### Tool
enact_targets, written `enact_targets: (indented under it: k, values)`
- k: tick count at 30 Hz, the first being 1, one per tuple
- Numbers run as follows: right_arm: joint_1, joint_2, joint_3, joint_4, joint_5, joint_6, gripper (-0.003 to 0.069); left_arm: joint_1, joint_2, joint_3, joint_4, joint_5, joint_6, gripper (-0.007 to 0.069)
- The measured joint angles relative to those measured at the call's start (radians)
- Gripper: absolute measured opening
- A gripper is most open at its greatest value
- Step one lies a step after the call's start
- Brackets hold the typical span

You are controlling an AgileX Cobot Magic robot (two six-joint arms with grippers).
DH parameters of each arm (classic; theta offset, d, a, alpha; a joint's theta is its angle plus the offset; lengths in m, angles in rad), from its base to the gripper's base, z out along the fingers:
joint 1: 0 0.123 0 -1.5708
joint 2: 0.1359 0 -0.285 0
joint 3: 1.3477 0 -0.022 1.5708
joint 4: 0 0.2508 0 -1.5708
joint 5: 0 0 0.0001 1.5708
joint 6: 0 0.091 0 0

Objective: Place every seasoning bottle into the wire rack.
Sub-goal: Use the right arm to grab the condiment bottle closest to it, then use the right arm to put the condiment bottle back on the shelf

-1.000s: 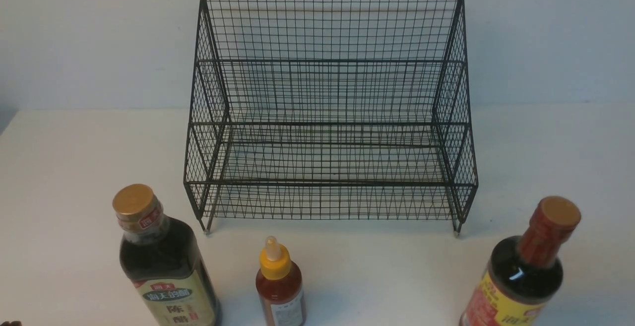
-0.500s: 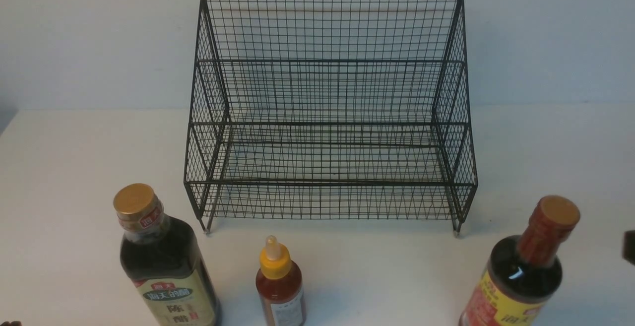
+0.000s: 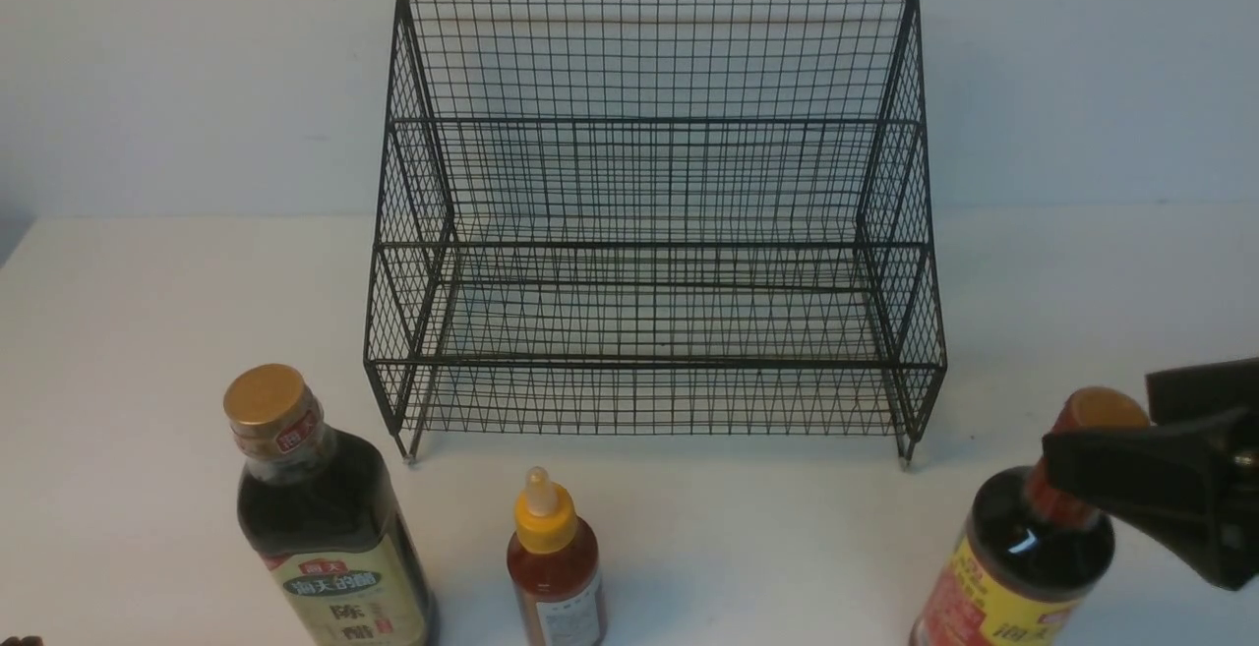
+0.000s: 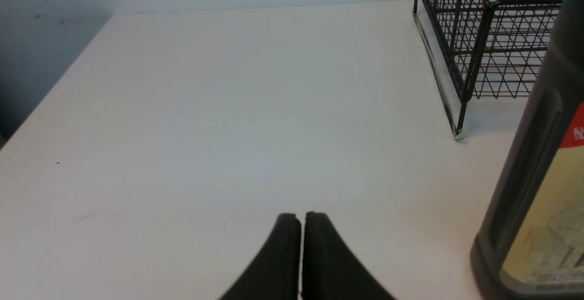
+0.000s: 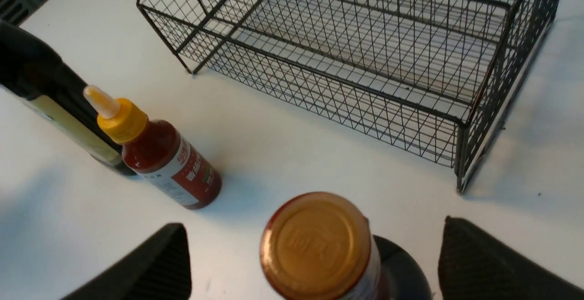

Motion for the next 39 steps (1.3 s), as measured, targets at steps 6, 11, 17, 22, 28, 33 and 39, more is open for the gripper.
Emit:
enact_targets:
  k: [6, 11, 17, 22, 28, 33, 39]
  values:
    - [0.000, 0.067, 0.000, 0.025, -0.003, -0.028, 0.0668, 0.000, 0.000, 0.000, 0.000, 0.000, 0.000, -0.0005]
    - [0.000, 0.096, 0.000, 0.027, -0.009, -0.036, 0.0624, 0.000, 0.000, 0.000, 0.000, 0.000, 0.000, -0.0005]
    - [0.015, 0.097, 0.000, 0.019, -0.029, -0.038, 0.0581, 0.000, 0.000, 0.000, 0.000, 0.000, 0.000, -0.0005]
    - [0.079, 0.106, 0.000, -0.029, -0.059, -0.030, 0.0578, 0.000, 0.000, 0.000, 0.000, 0.000, 0.000, -0.0005]
    - [0.119, 0.118, 0.000, -0.112, -0.099, 0.024, 0.0528, 0.000, 0.000, 0.000, 0.000, 0.000, 0.000, -0.0005]
    - [0.123, 0.118, 0.000, -0.149, -0.087, 0.048, 0.0337, 0.000, 0.000, 0.000, 0.000, 0.000, 0.000, -0.0005]
    - [0.123, 0.122, -0.053, -0.210, -0.016, 0.062, 0.0286, 0.001, 0.000, 0.000, 0.000, 0.000, 0.000, -0.0005]
